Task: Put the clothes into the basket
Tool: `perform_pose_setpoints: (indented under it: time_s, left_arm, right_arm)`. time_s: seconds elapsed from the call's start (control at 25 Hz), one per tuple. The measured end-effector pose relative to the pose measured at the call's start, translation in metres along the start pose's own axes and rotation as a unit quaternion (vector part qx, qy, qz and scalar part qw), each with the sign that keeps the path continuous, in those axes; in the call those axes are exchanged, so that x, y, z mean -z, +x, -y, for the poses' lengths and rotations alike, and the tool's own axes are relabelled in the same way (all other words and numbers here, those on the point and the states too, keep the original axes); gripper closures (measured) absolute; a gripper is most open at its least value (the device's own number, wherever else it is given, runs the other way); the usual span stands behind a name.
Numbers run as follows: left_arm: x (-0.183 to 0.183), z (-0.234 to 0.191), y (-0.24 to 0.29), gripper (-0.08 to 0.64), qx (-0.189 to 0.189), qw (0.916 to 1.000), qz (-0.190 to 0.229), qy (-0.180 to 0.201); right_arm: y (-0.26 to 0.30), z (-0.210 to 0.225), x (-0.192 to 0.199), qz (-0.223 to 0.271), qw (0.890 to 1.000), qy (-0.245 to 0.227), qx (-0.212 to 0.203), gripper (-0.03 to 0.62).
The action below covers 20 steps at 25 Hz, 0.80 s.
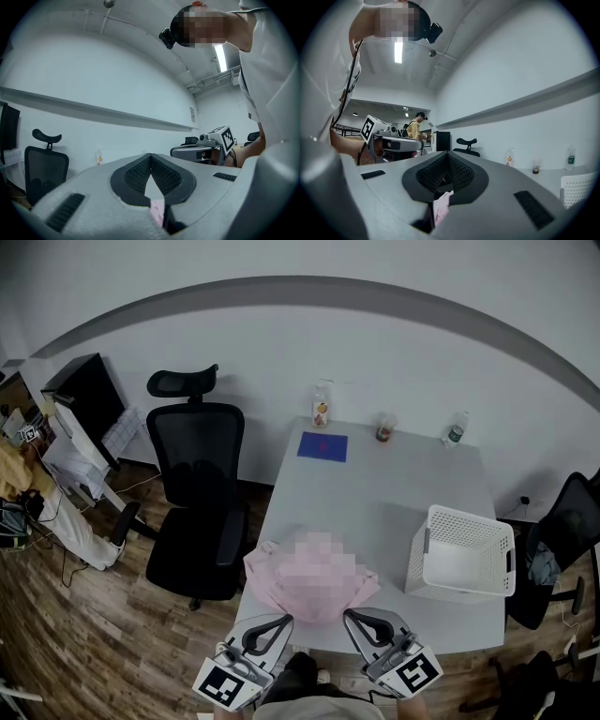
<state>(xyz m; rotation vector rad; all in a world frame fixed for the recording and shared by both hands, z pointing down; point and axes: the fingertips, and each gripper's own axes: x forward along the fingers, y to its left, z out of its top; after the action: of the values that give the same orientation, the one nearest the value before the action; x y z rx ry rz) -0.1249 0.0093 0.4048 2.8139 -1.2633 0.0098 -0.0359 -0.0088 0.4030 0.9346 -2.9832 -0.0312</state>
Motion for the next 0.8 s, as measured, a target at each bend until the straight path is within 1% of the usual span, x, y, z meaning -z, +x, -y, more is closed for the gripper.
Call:
perform_pose_setpoints:
  time_s: [0.16, 0.28, 0.44, 0.68, 0.8]
  left_arm:
    - [0.002, -0.020, 0.011, 0.554, 0.007, 1.0000, -0.005, 0.000]
    - [0.007, -0.034, 0.018, 0.554, 0.009, 0.9999, -0.010, -0.002]
    - [0.014, -0.054, 0.028, 0.554, 0.013, 0.9998, -0.016, 0.000]
    - [0.019, -0.080, 0.042, 0.552, 0.024, 0.9995, -0.021, -0.007]
    - [0.021, -0.091, 0.048, 0.554, 0.028, 0.9993, -0.024, -0.006]
  right_arm:
    - [0.020, 0.012, -0.001, 0.000, 1.000, 0.002, -0.001, 0.588]
    - [0.029, 0.023, 0.010, -0.021, 1.000, 0.007, 0.008, 0.588]
    - [0.044, 0.035, 0.017, -0.034, 0.999, 0.007, 0.015, 0.588]
    - [0.066, 0.056, 0.022, -0.040, 0.999, 0.003, 0.023, 0.586]
    - [0.078, 0.063, 0.019, -0.029, 0.999, -0.005, 0.021, 0.586]
